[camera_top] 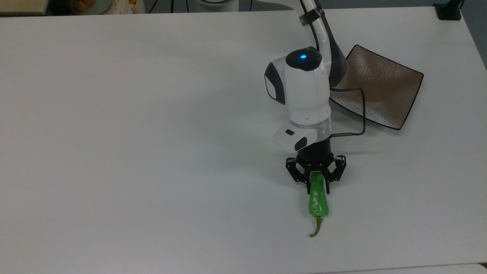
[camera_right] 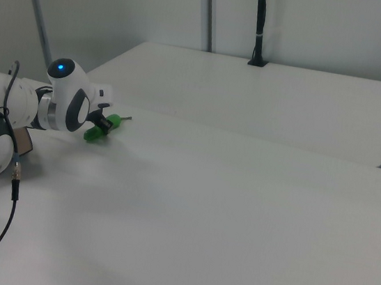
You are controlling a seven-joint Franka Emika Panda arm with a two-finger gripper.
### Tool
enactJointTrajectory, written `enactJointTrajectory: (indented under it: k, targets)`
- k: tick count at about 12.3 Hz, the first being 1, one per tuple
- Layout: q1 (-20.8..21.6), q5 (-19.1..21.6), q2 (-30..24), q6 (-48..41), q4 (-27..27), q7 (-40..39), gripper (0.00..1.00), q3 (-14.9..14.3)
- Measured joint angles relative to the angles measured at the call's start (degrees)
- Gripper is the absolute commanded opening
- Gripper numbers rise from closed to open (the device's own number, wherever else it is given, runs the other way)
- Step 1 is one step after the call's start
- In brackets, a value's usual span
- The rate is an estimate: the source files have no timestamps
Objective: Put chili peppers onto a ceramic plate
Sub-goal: 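Close the gripper on the green chili pepper's body, then lift the chili pepper and carry it over the brown square plate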
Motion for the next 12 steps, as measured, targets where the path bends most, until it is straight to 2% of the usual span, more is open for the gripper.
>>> enactJointTrajectory:
  k: [6,8,12]
  targets:
    - [-0.1,-0.3,-0.9,0.0,0.2,0.0,0.24,0.0]
    - [-0.5,-0.3,-3.1,0.0,-0.2,0.0,0.25,0.0]
    - [-1.1,-0.4,-10.4,-5.0,-5.6,0.0,0.26,0.0]
